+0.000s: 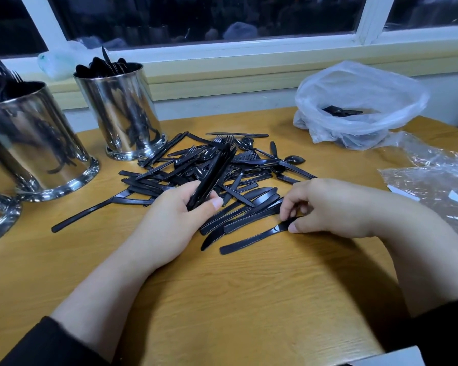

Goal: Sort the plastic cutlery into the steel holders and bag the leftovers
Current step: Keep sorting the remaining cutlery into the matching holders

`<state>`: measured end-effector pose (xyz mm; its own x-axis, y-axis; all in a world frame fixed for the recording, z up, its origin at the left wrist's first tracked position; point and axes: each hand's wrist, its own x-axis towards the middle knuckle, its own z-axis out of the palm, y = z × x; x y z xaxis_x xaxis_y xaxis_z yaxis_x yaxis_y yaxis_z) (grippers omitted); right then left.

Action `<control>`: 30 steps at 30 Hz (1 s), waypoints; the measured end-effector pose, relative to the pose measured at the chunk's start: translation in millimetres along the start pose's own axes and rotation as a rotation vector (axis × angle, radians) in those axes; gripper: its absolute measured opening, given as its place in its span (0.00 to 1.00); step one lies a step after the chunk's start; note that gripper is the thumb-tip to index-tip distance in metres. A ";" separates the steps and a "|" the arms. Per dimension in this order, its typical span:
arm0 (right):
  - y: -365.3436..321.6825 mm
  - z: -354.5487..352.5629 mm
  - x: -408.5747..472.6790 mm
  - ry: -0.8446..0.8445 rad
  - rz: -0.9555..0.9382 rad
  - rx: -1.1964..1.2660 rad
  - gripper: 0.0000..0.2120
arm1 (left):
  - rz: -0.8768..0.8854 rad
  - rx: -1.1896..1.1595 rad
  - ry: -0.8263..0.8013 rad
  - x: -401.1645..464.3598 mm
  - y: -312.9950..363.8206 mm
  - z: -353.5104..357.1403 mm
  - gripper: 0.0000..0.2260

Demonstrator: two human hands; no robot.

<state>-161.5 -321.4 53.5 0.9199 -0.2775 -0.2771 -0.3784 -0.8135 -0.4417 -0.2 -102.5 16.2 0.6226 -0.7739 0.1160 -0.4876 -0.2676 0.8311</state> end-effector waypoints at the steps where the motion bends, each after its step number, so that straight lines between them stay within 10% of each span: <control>1: -0.3 1.3 1.3 0.012 -0.014 -0.007 0.06 | 0.001 0.000 0.000 0.0 -0.2 -0.1 0.07; 19: -21.2 11.9 7.3 0.301 -0.297 -0.013 0.08 | -0.089 -0.066 -0.027 -1.8 6.3 -7.1 0.14; 30: -49.6 27.7 26.1 0.773 -0.501 0.102 0.08 | -0.092 -0.394 -0.234 -6.8 9.7 -7.7 0.15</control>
<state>-121.5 -274.2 44.6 0.7775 -0.1992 0.5965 0.1085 -0.8918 -0.4392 -4.4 -95.4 27.6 0.4760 -0.8777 -0.0562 -0.1391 -0.1382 0.9806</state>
